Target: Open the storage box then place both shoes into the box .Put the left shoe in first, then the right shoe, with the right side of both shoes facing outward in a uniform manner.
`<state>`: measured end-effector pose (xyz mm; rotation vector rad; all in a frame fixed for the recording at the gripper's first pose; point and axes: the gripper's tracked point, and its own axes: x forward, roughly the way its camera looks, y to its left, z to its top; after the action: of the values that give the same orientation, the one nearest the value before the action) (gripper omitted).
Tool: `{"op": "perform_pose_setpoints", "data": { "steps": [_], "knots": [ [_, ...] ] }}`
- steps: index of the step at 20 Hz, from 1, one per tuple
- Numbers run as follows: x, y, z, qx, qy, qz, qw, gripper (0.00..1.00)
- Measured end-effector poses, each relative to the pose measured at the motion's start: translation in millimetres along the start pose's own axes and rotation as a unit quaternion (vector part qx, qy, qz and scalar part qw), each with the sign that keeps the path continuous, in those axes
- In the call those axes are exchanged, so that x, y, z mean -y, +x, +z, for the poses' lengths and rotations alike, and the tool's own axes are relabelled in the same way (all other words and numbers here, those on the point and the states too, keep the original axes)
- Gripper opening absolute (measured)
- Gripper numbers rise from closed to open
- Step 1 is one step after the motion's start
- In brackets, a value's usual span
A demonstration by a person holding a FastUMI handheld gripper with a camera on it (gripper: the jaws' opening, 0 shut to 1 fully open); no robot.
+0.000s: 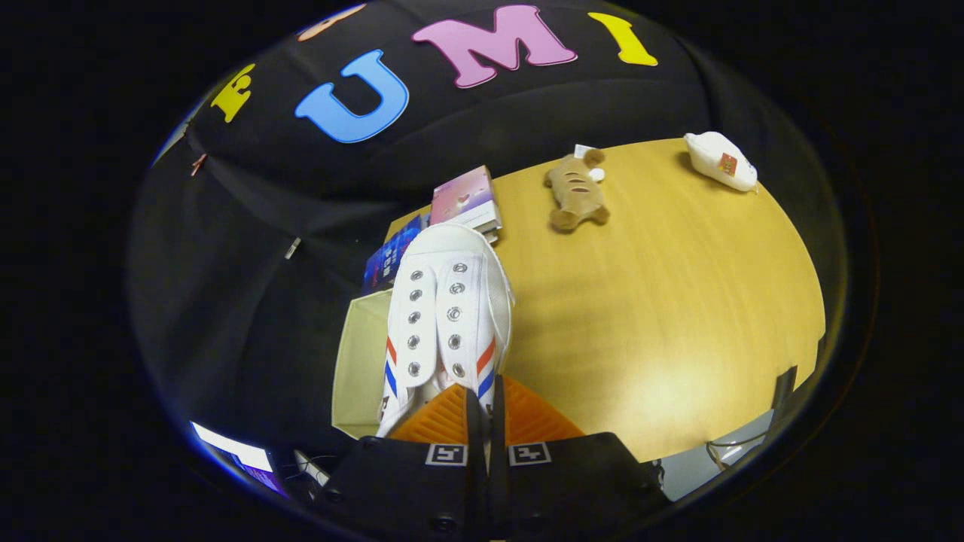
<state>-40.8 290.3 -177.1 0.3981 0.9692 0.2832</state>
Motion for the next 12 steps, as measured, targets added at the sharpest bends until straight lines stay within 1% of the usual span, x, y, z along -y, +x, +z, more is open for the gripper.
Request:
{"op": "perform_pose_setpoints", "data": {
  "steps": [4, 6, 8, 12],
  "knots": [
    [-64, 25, -10, -0.008, -0.026, 0.025, 0.999, 0.05],
    [-86, 38, -16, -0.013, -0.028, 0.029, 0.999, 0.05],
    [-99, 56, -24, -0.022, -0.030, 0.023, 0.999, 0.05],
    [-108, 84, -41, -0.042, -0.042, -0.002, 0.998, 0.05]
  ]
}}
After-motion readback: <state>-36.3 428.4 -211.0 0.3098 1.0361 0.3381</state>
